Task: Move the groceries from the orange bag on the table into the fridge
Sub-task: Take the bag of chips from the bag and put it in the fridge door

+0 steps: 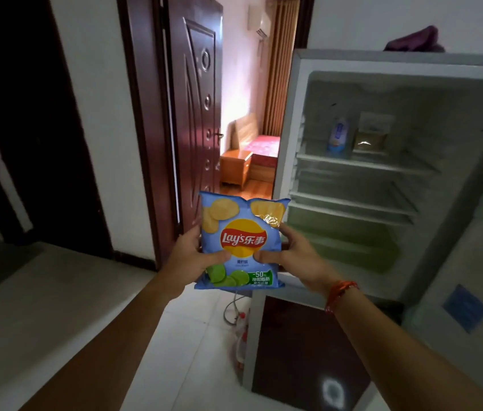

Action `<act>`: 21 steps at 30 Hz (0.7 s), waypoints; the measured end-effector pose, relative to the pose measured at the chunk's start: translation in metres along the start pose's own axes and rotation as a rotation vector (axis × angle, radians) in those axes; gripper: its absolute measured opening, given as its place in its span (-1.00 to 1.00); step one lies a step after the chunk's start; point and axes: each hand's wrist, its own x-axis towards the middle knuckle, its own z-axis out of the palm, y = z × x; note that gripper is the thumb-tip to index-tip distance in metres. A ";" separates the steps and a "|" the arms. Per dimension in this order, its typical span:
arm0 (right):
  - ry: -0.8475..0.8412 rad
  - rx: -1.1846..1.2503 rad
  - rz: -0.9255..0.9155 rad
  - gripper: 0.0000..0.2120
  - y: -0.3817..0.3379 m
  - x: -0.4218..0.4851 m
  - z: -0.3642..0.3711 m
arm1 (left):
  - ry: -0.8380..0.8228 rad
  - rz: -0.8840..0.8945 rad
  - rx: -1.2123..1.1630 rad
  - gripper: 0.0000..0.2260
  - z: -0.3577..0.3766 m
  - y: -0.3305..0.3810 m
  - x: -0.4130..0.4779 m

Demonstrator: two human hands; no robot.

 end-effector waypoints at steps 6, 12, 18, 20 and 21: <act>0.181 -0.021 0.030 -0.41 0.017 0.031 -0.054 | -0.163 -0.016 -0.026 -0.58 0.041 -0.030 0.084; 0.388 -0.020 0.047 -0.42 0.031 0.044 -0.123 | -0.362 0.011 0.004 -0.57 0.110 -0.041 0.165; 0.571 -0.030 0.062 -0.43 0.036 0.034 -0.179 | -0.541 -0.044 -0.008 -0.58 0.180 -0.052 0.216; 0.644 -0.034 0.071 -0.44 0.040 0.021 -0.192 | -0.609 -0.052 -0.010 -0.58 0.203 -0.055 0.223; 0.676 -0.037 0.076 -0.44 0.042 0.015 -0.198 | -0.646 -0.054 -0.018 -0.59 0.215 -0.056 0.224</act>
